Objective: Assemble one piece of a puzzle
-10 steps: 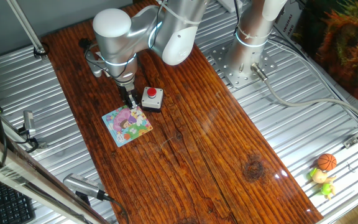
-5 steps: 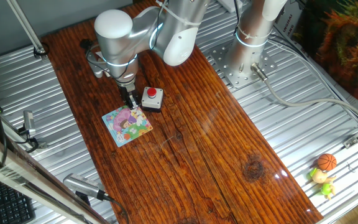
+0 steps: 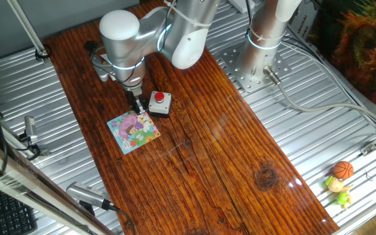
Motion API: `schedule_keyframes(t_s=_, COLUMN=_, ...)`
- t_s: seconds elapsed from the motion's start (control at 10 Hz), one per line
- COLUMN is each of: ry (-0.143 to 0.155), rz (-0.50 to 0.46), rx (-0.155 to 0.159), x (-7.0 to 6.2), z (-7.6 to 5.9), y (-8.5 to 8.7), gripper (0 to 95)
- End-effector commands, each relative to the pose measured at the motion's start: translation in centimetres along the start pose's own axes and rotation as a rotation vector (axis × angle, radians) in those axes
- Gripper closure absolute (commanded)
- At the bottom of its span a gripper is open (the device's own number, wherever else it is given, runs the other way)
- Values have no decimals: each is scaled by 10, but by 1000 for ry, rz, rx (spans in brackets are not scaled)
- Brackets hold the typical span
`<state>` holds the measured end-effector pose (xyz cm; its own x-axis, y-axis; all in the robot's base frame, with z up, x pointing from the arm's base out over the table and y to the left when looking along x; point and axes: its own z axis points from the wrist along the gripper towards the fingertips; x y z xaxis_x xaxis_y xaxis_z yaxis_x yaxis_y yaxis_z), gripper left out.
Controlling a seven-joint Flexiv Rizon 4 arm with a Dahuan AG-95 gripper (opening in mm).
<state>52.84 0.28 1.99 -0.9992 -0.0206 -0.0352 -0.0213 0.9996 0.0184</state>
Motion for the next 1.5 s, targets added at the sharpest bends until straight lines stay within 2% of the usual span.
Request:
schedule_keyframes(t_s=0.1, ry=-1, rz=0, rx=0, x=0, z=2, y=0, gripper=950)
schedule_keyframes(t_s=1.5, ry=-8, rz=-7, rx=9, x=1, z=7, y=-1, gripper=950)
